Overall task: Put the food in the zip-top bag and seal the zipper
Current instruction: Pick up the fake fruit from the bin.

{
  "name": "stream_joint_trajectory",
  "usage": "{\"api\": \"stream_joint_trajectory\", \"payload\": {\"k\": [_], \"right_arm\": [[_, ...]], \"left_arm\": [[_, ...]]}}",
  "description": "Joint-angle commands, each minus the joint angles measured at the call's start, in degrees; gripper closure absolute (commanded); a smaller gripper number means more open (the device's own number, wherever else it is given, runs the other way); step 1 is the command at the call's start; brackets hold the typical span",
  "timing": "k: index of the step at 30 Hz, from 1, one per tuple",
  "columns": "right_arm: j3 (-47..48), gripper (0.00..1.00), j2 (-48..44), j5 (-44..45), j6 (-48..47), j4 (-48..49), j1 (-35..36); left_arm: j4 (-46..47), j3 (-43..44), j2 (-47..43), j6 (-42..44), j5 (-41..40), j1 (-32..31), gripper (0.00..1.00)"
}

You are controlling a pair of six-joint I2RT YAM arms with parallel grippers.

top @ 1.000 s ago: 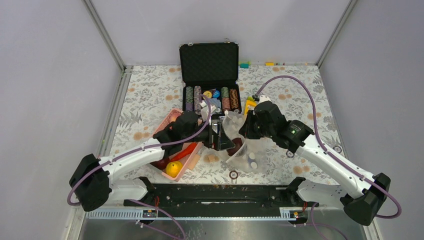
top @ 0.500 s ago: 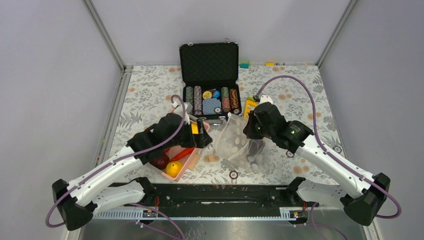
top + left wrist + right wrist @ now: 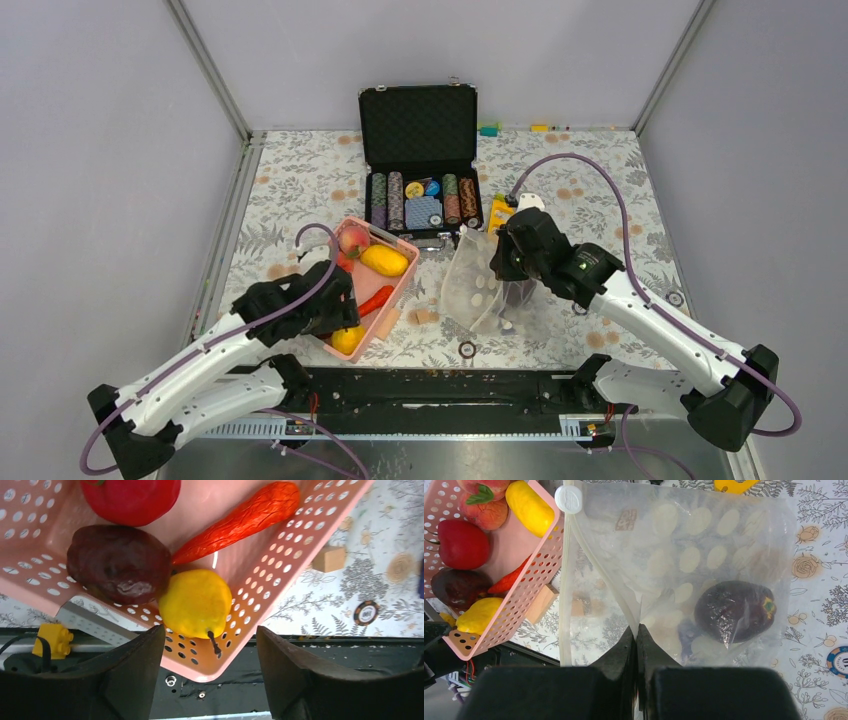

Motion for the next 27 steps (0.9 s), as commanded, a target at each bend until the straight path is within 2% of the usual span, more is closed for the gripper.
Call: {"api": "stream_joint_trajectory", "payload": {"k": [1,7,15,27], "right_arm": [[0.06,1.00,0.21,1.44,-1.12,0.87,0.01],[-0.06,1.00,0.19,1.92,-1.33,0.82,0.00],[-0.26,1.00,0.17,1.96,-1.28,0.86,0.02],[-0.33,1.00,0.09,1.95,-1.30,0.82,0.06]], "left_arm": [[-2.05,-0.81,0.67,-3.01,-2.55,-0.03,0.36],[0.00,-2.54,3.77,-1.71,1.35,0.00,0.42],[2.54,-3.44,6.82,-0.68,1.96,-0.06,0.56],[1.75,-3.70,9.35,-0.20,4.74,-0.08,0.57]]}}
